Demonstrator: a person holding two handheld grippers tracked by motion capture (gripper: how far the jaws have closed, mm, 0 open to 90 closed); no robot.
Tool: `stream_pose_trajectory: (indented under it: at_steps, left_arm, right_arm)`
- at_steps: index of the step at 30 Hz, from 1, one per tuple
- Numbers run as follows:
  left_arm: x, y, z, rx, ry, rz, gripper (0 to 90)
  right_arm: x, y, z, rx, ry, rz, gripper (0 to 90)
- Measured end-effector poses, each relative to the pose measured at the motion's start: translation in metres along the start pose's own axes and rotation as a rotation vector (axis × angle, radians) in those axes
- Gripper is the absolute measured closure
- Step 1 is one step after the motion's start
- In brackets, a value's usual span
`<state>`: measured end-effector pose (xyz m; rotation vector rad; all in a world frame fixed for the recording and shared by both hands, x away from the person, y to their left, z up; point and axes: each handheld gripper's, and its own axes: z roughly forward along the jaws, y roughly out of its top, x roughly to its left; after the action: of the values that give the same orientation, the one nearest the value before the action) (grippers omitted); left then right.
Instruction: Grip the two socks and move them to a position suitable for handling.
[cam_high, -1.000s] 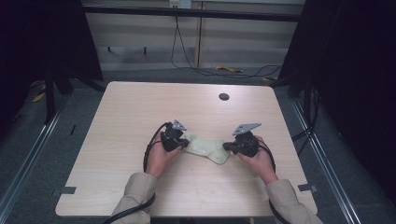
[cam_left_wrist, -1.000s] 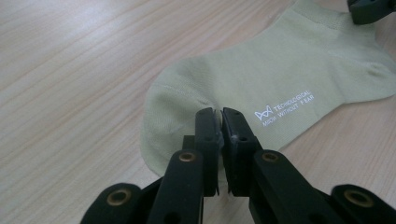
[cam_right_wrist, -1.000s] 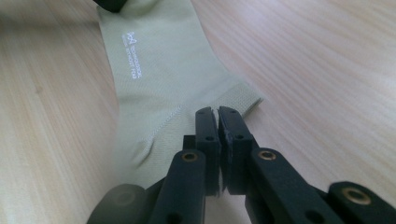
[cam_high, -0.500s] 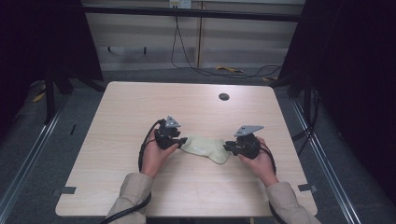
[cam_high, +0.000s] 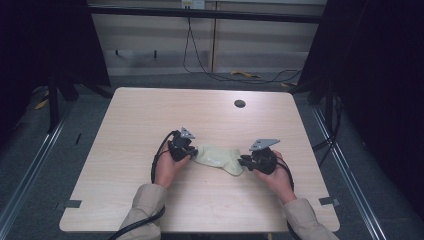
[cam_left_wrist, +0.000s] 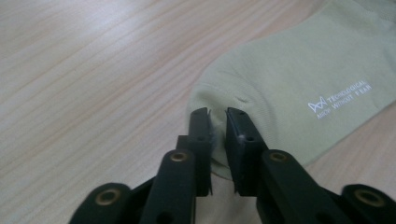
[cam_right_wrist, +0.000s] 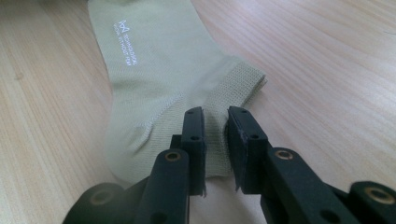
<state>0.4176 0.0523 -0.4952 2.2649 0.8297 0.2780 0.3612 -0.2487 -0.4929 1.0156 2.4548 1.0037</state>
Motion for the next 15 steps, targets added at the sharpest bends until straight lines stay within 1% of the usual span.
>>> stream_pose_trajectory:
  at_steps: [1,2,4,5,7,8,9,10,11,12,13,15]
  left_arm:
    - [0.000,0.000,-0.002,0.009,0.000,0.004,83.4]
    - [0.001,-0.003,-0.007,0.013,-0.015,-0.003,85.7]
    - [0.001,-0.005,-0.010,0.019,-0.009,0.000,86.7]
    - [0.002,-0.007,-0.012,0.034,-0.022,0.001,88.1]
    - [0.001,-0.012,-0.014,0.054,-0.016,0.016,88.7]
    - [0.001,-0.015,-0.015,0.046,-0.026,0.011,88.9]
    - [0.000,-0.016,-0.016,0.040,-0.021,0.008,88.8]
    - [0.000,-0.016,-0.017,0.019,-0.017,0.010,88.6]
    - [-0.001,-0.013,-0.020,-0.028,-0.012,0.002,86.2]
    - [-0.001,-0.010,-0.022,-0.047,-0.003,0.007,85.2]
    - [-0.001,-0.010,-0.022,-0.047,-0.003,0.007,85.2]
    - [-0.001,-0.004,-0.021,-0.076,-0.015,-0.005,85.2]
  right_arm:
    - [0.000,0.000,0.000,0.002,0.001,0.002,76.8]
    - [0.000,-0.001,0.000,0.000,-0.001,0.003,76.9]
    - [0.000,-0.001,0.000,-0.002,-0.003,0.004,77.0]
    - [0.000,-0.001,0.000,-0.003,-0.001,0.003,76.9]
    - [0.001,-0.002,0.001,-0.004,-0.002,0.006,76.9]
    - [0.001,-0.001,0.001,-0.003,-0.003,0.007,76.9]
    - [0.001,-0.001,0.001,-0.003,-0.004,0.007,76.8]
    - [0.001,-0.001,0.001,-0.006,-0.004,0.006,76.7]
    - [0.001,-0.001,0.001,-0.002,-0.011,0.000,75.5]
    - [0.002,-0.001,0.001,-0.002,-0.016,0.001,75.3]
    - [0.002,-0.001,0.001,0.000,-0.016,-0.002,75.2]
    - [0.003,-0.001,0.001,0.000,-0.019,-0.003,75.2]
